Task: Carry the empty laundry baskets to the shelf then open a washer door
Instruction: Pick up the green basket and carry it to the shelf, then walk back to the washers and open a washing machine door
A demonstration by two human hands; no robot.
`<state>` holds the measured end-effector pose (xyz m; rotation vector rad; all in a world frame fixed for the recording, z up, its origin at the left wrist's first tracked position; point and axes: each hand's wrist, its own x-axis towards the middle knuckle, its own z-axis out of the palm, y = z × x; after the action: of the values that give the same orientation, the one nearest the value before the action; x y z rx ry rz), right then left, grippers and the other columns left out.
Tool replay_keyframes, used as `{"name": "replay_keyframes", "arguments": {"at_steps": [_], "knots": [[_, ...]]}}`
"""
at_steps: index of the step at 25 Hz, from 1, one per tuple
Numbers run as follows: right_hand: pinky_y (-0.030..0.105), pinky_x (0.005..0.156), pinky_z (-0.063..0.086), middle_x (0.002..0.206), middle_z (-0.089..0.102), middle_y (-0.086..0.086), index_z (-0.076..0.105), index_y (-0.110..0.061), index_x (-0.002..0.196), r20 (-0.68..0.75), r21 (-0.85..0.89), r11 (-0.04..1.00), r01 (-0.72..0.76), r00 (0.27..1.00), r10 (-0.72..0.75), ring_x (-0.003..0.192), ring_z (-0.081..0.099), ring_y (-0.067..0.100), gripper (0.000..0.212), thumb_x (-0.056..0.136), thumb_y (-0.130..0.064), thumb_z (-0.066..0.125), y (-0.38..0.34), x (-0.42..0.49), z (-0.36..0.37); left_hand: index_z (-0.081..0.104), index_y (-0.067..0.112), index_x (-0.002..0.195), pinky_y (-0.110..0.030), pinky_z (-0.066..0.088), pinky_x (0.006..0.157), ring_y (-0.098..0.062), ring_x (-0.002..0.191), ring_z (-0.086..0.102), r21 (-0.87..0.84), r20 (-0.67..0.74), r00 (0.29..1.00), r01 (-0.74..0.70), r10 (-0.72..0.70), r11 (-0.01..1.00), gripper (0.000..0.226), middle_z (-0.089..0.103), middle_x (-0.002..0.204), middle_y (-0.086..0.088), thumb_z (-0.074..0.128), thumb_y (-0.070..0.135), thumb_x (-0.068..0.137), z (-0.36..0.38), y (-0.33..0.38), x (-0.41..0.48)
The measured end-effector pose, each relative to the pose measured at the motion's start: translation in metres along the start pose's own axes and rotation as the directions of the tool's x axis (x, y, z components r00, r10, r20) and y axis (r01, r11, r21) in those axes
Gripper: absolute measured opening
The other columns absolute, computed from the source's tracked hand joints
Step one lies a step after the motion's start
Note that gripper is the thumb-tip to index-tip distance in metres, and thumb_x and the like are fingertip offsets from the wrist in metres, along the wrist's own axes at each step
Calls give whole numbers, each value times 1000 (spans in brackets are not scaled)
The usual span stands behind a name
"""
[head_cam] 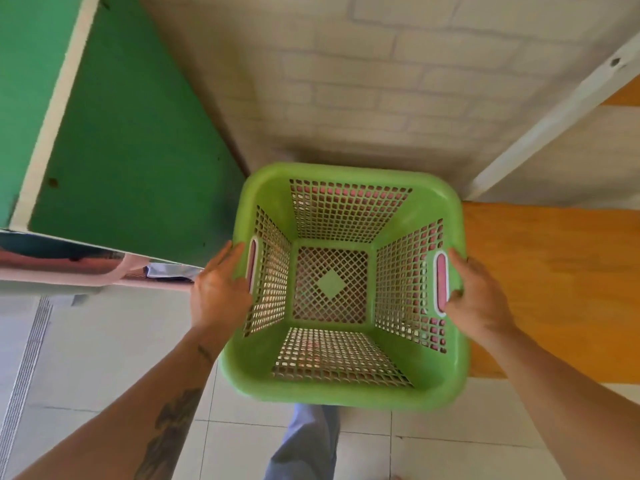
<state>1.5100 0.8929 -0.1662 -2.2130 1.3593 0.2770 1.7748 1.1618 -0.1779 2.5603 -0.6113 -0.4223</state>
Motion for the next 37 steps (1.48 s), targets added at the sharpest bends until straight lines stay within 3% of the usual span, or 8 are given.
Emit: {"name": "replay_keyframes", "arguments": {"at_steps": [5,8,12,17,21,25,30,37], "knots": [[41,116,30,160,19,1,19,-32,152,123,15,999,-49,991,47,145,26,24,83,85,-6,60,-2,-14,-15,55,21,135,-37,48,97,-25,120,57,39,109,985,132,-136,990,69,51,143,-3,55,-5,70,-15,27,-5],[42,116,29,158,25,-4,24,-30,150,118,145,989,-22,993,5,143,31,21,78,85,-9,59,-6,-46,-51,63,26,122,-34,59,72,-21,76,66,-80,121,976,189,-179,979,50,65,123,-4,54,7,76,-41,70,-18],[41,117,29,158,25,-5,27,-25,150,58,179,983,29,997,-40,143,30,19,68,90,-17,58,13,-116,-118,67,29,112,-17,49,59,-5,71,64,-237,84,996,48,-29,970,35,68,112,5,54,16,82,-80,155,-63],[34,118,22,159,25,1,27,-17,151,-70,138,990,6,998,3,146,22,17,63,94,-26,52,90,-221,-202,65,22,120,-13,41,50,-6,59,58,-177,88,959,-251,270,952,36,67,113,0,55,19,85,-110,280,-156],[40,116,28,159,24,0,28,-20,150,-151,193,979,-62,984,92,145,25,20,71,85,-41,45,173,-310,-261,63,22,121,-32,53,82,-22,97,65,-130,113,828,-535,549,835,39,64,122,-2,53,24,83,-109,376,-237],[36,114,30,155,32,2,33,-15,148,-328,244,958,-152,917,229,141,31,23,66,86,-36,45,255,-402,-328,59,27,125,-38,57,80,-25,95,65,-82,224,693,-688,686,721,43,56,133,1,49,31,83,-88,483,-312],[33,114,26,155,31,4,35,-18,147,-497,281,918,-281,776,389,142,30,22,59,92,-32,49,339,-484,-391,59,24,127,-35,49,94,-22,122,53,-154,242,478,-840,844,520,44,55,137,2,47,27,84,-51,618,-421],[32,117,20,157,27,0,30,-21,149,-598,349,828,-438,577,557,144,25,21,60,93,-34,47,461,-537,-447,61,26,119,-32,50,86,-16,102,60,-392,272,176,-878,946,276,35,58,129,6,51,28,86,36,779,-517]]}}
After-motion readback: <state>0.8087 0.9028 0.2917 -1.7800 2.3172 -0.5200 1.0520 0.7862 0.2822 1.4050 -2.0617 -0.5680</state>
